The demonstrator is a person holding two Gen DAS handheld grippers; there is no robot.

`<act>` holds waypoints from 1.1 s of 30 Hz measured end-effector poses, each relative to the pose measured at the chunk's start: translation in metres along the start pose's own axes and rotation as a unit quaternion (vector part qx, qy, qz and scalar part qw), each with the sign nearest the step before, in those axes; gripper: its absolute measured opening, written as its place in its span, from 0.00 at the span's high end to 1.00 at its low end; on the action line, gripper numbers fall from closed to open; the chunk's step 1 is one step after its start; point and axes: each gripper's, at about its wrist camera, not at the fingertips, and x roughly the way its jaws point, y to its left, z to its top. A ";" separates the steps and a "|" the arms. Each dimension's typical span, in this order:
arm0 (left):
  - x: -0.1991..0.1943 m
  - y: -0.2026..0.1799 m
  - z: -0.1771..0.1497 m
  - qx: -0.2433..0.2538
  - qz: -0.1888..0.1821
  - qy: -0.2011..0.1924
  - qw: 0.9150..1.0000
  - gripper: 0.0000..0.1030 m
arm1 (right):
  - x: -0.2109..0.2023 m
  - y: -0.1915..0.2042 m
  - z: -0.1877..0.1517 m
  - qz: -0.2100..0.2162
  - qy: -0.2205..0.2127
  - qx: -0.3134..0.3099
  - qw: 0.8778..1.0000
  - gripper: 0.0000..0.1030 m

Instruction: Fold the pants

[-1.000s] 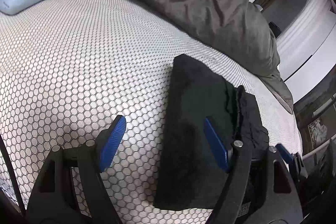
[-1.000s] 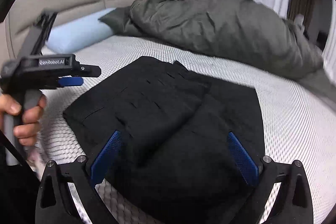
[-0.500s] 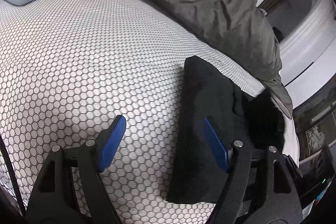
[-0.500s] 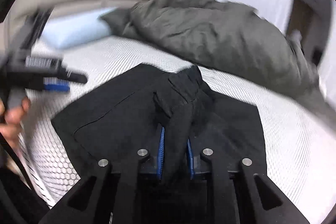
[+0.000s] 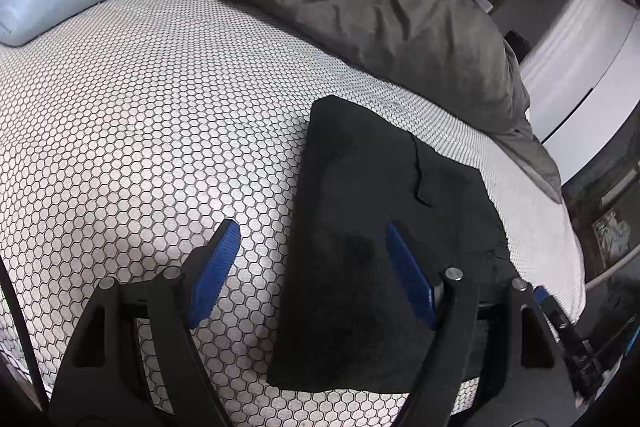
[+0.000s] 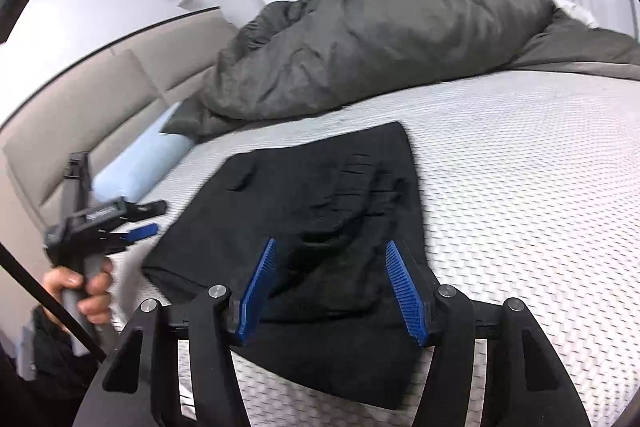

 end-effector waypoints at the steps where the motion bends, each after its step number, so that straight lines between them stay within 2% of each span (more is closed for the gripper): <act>1: 0.001 -0.002 -0.001 0.005 0.004 0.001 1.000 0.29 | 0.005 0.003 0.003 0.016 0.008 0.004 1.000 0.44; 4: 0.006 -0.003 -0.003 0.016 0.013 0.005 1.000 0.29 | 0.021 0.003 0.004 0.013 0.039 0.030 0.999 0.43; 6: 0.009 -0.002 -0.004 0.018 0.018 0.008 1.000 0.29 | 0.036 -0.005 0.002 0.039 0.062 0.073 0.995 0.47; 7: 0.010 0.001 -0.004 0.018 0.018 0.009 1.000 0.29 | 0.041 -0.010 0.002 0.041 0.066 0.090 0.993 0.51; 9: 0.010 0.003 -0.003 0.014 0.018 0.010 1.000 0.29 | 0.044 -0.017 0.002 0.030 0.072 0.103 0.992 0.80; 11: 0.010 0.003 -0.002 0.011 0.018 0.009 1.000 0.29 | 0.037 -0.018 0.003 0.044 0.061 0.109 0.991 0.89; 14: 0.010 0.004 0.000 0.007 0.016 0.003 1.000 0.29 | 0.013 0.000 0.009 0.057 0.032 0.060 0.996 0.90; 16: 0.006 0.004 0.000 0.007 0.015 -0.001 1.000 0.29 | -0.004 0.008 0.008 0.062 0.018 0.036 0.997 0.90; 18: 0.006 0.002 -0.001 0.010 0.016 -0.001 1.000 0.29 | -0.010 0.005 0.002 0.039 0.018 0.028 0.999 0.90; 22: 0.013 -0.003 -0.003 0.026 0.021 0.014 0.999 0.29 | 0.026 -0.016 -0.014 -0.020 0.083 0.037 0.996 0.89; 24: 0.015 -0.008 -0.004 0.039 0.028 0.018 0.999 0.29 | 0.030 -0.019 -0.014 -0.018 0.096 0.045 0.994 0.86; 25: 0.018 -0.012 -0.005 0.050 0.039 0.021 0.998 0.29 | 0.026 -0.018 -0.011 -0.010 0.091 0.047 0.995 0.83; 26: 0.020 -0.014 -0.006 0.059 0.047 0.024 0.997 0.29 | 0.018 -0.018 -0.006 -0.006 0.080 0.050 0.996 0.74; 27: 0.022 -0.015 -0.007 0.067 0.055 0.027 0.996 0.29 | 0.011 -0.019 -0.004 -0.003 0.067 0.052 0.996 0.58; 29: 0.024 -0.015 -0.010 0.074 0.059 0.030 0.995 0.28 | -0.001 -0.026 -0.001 0.010 0.044 0.062 0.997 0.44; 33: 0.023 -0.016 -0.011 0.078 0.060 0.033 0.995 0.28 | 0.011 -0.040 -0.001 0.021 0.063 0.097 0.993 0.44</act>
